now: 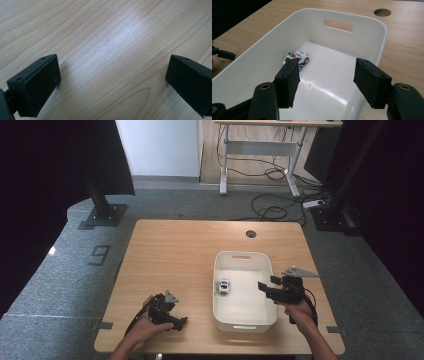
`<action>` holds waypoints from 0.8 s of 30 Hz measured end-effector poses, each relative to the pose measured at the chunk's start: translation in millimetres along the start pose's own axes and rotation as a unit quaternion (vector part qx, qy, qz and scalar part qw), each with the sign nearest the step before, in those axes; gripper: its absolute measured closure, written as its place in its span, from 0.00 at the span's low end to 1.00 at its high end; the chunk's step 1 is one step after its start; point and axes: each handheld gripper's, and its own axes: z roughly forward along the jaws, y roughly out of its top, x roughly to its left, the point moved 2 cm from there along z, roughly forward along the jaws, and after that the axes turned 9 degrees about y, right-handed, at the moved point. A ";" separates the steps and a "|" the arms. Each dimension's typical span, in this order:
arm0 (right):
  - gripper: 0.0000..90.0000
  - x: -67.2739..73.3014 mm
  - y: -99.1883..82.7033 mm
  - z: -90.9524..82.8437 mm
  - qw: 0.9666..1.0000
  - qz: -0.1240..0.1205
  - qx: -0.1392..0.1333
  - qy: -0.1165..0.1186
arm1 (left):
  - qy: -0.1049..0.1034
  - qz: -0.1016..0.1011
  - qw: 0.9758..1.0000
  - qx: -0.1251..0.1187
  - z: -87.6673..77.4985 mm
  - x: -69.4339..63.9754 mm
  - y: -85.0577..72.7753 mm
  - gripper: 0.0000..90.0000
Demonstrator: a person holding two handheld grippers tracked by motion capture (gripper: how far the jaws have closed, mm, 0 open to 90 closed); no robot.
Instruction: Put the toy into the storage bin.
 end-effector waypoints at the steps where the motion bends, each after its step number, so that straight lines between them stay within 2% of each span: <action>1: 0.41 -2.1 -1.5 -2.6 1.000 0.003 -0.003 -0.003 | 0.000 0.000 1.000 0.000 0.0 0.0 0.0 0.00; 17: 0.40 -34.5 -31.0 -38.0 0.999 0.022 -0.002 -0.041 | 0.001 -0.001 1.000 0.000 0.2 -0.2 0.2 0.00; 24: 0.40 -47.1 -44.0 -45.3 0.998 0.034 0.005 -0.054 | 0.001 -0.001 1.000 -0.001 0.3 -0.2 0.2 0.00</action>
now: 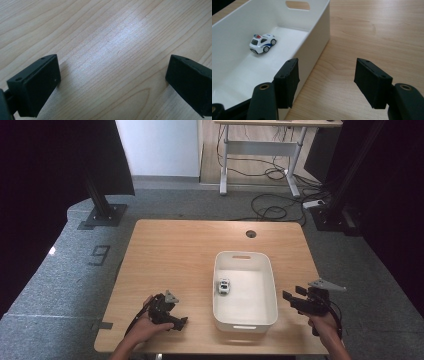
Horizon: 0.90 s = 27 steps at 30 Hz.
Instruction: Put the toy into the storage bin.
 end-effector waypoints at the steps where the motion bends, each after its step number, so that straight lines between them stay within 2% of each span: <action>1: 0.40 -1.1 -1.3 0.2 1.000 0.002 0.001 -0.002 | 0.000 0.000 1.000 0.000 -0.1 0.0 0.0 0.00; 15: 0.39 -12.4 -17.7 10.3 0.999 -0.006 0.040 -0.025 | 0.000 0.001 1.000 -0.001 0.0 0.1 -0.1 0.00; 27: 0.38 -15.3 -20.4 11.0 0.998 -0.007 0.046 -0.031 | -0.001 0.002 1.000 -0.001 0.1 0.2 0.1 0.00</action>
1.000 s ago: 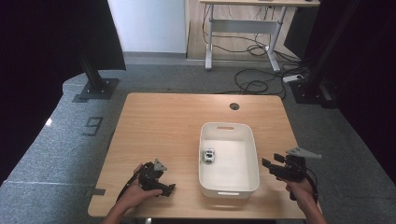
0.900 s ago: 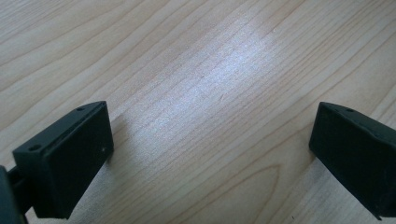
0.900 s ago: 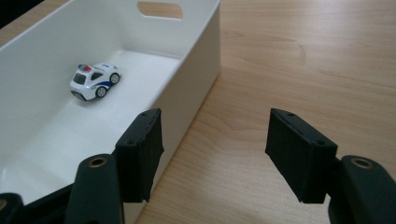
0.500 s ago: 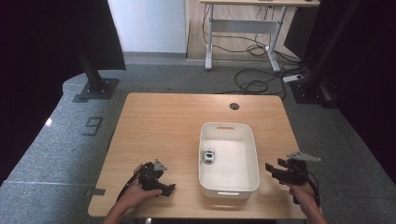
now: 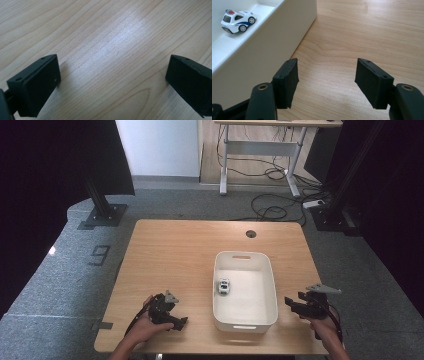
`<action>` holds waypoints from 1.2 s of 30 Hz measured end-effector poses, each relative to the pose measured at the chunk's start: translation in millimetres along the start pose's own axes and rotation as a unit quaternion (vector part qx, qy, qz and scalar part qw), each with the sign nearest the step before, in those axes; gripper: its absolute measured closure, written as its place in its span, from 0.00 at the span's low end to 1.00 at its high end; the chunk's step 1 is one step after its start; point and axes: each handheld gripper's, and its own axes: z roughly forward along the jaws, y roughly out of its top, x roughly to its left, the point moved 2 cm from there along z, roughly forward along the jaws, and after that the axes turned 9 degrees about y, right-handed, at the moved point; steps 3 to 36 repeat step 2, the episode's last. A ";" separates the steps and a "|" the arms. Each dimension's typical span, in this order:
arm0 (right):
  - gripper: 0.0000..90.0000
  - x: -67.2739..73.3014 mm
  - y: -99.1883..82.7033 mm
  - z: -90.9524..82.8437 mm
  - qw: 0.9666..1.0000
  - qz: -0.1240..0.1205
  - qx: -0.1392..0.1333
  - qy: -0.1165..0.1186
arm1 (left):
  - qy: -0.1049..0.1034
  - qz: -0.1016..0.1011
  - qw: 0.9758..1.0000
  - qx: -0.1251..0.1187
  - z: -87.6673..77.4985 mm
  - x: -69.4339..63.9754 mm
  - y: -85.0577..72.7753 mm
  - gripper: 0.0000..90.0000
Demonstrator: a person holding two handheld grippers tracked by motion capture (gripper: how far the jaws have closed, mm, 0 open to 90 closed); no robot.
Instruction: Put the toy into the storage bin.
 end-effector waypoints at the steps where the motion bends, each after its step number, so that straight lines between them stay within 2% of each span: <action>1: 0.38 0.2 0.3 -0.5 1.000 0.001 -0.001 0.000 | 0.000 0.000 1.000 0.000 0.0 0.0 0.0 0.00; 36: 0.38 0.3 0.6 -0.8 1.000 0.002 -0.003 0.000 | 0.000 0.001 1.000 0.000 0.1 0.1 0.1 0.00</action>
